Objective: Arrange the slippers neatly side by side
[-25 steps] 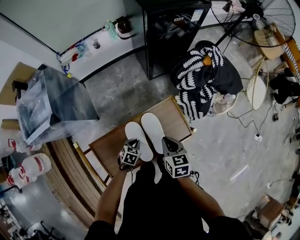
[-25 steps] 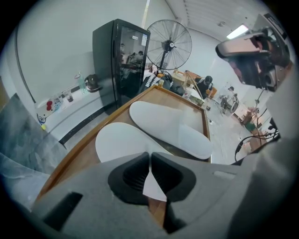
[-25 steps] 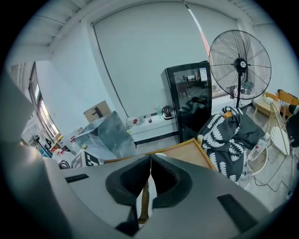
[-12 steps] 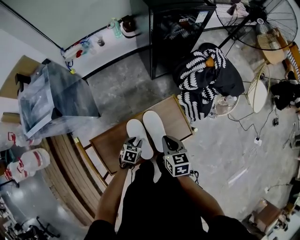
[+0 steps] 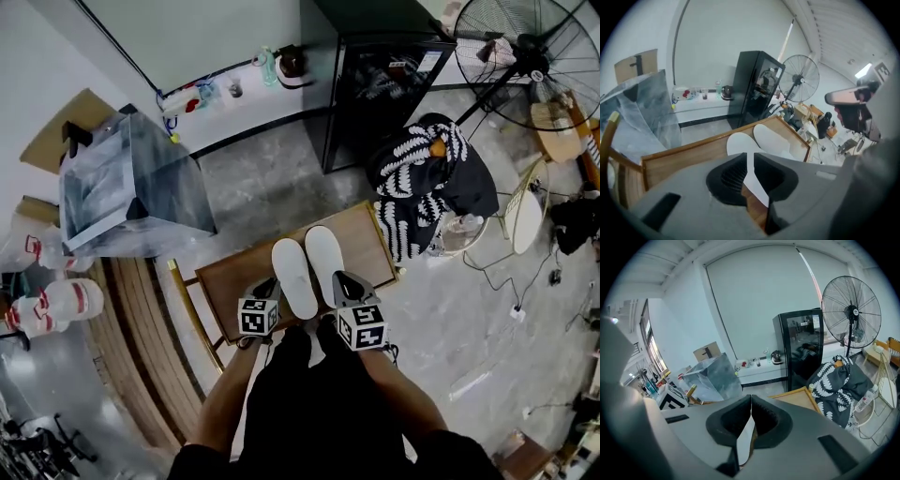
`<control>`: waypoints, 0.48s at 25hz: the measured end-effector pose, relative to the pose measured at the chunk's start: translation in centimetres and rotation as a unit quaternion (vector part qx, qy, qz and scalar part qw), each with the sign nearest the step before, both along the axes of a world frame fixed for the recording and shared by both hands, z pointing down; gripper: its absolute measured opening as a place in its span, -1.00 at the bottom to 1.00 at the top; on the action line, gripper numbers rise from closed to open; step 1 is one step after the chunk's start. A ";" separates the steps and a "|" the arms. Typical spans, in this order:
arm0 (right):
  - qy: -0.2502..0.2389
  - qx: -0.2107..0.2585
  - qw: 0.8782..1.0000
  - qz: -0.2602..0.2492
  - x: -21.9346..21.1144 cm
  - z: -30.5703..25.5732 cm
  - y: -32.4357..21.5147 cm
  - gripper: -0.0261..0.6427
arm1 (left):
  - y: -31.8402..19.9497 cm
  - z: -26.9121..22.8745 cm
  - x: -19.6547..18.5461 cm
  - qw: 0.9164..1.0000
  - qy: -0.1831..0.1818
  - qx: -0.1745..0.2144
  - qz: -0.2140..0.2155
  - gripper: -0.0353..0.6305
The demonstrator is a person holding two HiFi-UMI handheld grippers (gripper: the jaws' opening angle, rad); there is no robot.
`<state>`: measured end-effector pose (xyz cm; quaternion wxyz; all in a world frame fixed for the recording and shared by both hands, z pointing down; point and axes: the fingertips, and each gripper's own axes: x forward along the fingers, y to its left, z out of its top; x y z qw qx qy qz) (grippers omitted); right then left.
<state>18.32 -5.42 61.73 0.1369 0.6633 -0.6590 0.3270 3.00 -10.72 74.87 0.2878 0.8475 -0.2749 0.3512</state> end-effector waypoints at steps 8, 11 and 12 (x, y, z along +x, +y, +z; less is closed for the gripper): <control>0.014 0.025 0.999 -0.027 -2.0 -3.0 -0.3 -0.88 | -1.1 -11.3 -2.4 0.986 0.083 0.121 -0.073 -0.84; 0.015 0.039 0.998 -0.042 -2.9 -4.9 -0.1 -0.88 | -0.7 -15.8 -2.3 0.979 0.112 0.155 -0.073 -0.84; 0.016 0.045 0.998 -0.047 -3.2 -5.6 0.0 -0.88 | -0.5 -17.2 -2.2 0.976 0.121 0.165 -0.074 -0.84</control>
